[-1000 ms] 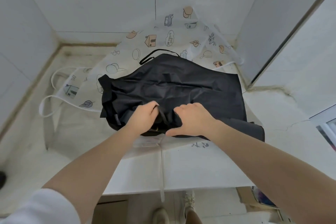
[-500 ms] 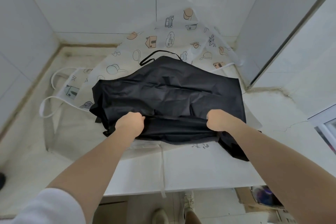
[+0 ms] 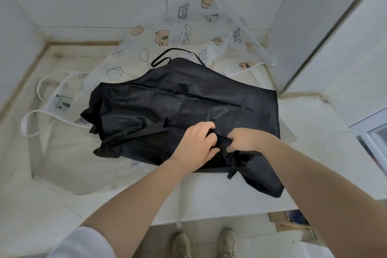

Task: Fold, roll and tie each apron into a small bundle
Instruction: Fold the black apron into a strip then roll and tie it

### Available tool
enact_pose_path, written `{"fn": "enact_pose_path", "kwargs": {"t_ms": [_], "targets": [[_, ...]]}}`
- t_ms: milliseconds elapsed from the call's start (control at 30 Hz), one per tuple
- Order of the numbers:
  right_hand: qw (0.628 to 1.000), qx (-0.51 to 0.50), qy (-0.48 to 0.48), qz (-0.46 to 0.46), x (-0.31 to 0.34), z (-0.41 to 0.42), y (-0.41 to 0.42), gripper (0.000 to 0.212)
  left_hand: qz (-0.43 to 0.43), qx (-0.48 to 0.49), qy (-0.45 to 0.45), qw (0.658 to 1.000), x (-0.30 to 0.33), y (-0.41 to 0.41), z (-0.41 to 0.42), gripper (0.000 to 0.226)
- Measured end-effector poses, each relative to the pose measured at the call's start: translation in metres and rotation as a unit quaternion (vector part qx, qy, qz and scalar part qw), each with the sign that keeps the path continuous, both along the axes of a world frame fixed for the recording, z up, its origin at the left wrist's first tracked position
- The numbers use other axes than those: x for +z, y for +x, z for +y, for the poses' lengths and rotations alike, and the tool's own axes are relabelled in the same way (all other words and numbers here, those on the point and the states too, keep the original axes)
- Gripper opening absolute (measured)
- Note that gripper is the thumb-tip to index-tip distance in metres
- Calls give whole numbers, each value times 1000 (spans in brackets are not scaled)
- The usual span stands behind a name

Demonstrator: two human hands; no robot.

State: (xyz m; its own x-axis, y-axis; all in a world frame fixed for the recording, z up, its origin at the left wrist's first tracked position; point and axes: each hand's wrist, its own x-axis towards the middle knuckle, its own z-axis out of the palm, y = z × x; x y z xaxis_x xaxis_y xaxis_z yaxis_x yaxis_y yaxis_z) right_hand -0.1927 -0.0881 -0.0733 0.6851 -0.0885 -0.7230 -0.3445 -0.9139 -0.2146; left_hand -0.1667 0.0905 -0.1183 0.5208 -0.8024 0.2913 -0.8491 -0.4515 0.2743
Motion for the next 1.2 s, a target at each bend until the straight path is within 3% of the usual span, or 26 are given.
{"fn": "enact_pose_path", "kwargs": {"t_ms": [100,167,333,400,500,567,667,733,867,933,1067,1200], "targets": [[997,28,-57,37,1,-8,-2,26,129,51,171,976,-17,1,0,43],[990,34,-121,64,-1,-24,-7,24,163,84,254,950,-27,1,4,66],[978,-34,-193,72,3,-58,-15,17,165,123,295,933,-36,-7,0,104],[966,-90,-240,-36,7,-69,-16,11,172,161,278,931,-37,-8,-5,109],[905,-74,-327,-263,16,-82,-15,18,174,233,262,920,-36,-7,-13,110],[894,-94,-263,-350,15,-93,-10,26,171,273,265,909,-36,-5,-16,108],[902,-206,-20,-379,3,-110,-8,28,162,274,278,906,-34,-1,-20,104],[885,-295,114,-343,-9,-119,-14,21,148,232,257,926,-30,-1,-24,97],[785,-480,351,-172,-28,-135,-33,43,114,123,202,965,-28,-11,-30,81],[780,-487,381,-98,-37,-132,-42,37,134,114,194,965,-33,-17,-32,95],[785,-469,400,-59,-53,-129,-47,27,136,105,233,957,-43,-24,-26,108],[904,-383,180,-57,-54,-142,-49,34,97,80,273,954,-45,-29,-19,111]]}}
